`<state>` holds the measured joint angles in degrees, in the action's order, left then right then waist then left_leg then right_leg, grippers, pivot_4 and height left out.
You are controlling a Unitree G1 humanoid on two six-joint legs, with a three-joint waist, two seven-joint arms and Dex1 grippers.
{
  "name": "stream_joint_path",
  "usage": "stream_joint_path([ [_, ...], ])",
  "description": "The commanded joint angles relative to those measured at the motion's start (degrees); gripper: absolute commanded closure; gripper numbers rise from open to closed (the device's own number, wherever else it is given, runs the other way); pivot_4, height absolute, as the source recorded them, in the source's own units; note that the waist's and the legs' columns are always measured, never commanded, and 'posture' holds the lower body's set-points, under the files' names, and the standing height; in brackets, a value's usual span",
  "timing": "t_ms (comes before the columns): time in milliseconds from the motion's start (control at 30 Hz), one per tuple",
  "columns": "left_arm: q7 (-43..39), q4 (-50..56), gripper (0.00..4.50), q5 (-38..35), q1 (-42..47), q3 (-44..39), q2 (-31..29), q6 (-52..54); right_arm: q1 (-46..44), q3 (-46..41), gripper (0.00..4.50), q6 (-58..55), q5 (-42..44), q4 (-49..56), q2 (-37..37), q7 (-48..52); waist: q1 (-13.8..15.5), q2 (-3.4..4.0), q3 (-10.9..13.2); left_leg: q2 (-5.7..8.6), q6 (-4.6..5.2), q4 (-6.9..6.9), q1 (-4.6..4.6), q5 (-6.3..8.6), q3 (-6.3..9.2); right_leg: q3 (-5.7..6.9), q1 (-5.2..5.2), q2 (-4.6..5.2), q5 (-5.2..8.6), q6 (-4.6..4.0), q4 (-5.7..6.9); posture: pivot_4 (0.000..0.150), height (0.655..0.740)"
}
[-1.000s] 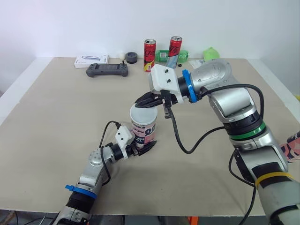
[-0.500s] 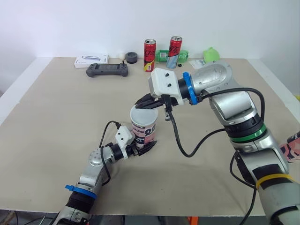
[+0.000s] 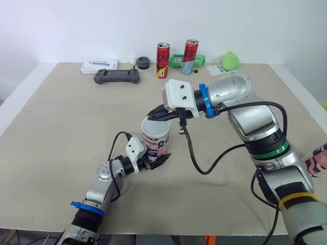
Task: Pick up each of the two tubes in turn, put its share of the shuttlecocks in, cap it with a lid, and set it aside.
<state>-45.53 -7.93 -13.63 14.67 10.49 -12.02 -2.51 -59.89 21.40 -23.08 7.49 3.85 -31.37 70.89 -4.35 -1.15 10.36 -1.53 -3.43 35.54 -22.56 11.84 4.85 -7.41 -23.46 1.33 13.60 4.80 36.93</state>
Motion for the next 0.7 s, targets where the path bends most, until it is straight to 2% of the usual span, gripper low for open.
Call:
stream_joint_path([
  [33, 0.49, -2.43, 0.93, 1.23, -0.94, 0.1, -0.97, 2.08, 0.11, -1.71, 4.47, -0.64, 0.76, 3.09, -0.05, -0.71, 0.0, 0.0, 0.0, 0.0, 0.0, 0.0, 0.0, 0.0, 0.0, 0.0, 0.0, 0.0, 0.0, 0.01, 0.0, 0.15, 0.74],
  [700, 0.55, -2.74, 0.93, 1.33, -0.63, -0.02, -1.01, 1.73, 3.87, -0.18, 4.47, 1.67, -1.15, 2.11, 2.34, -4.26, 0.0, -0.02, -0.02, -0.01, 0.0, 0.02, 0.05, 0.0, 0.0, 0.0, 0.02, -0.01, -0.01, 0.01, 0.0, 0.15, 0.74],
])
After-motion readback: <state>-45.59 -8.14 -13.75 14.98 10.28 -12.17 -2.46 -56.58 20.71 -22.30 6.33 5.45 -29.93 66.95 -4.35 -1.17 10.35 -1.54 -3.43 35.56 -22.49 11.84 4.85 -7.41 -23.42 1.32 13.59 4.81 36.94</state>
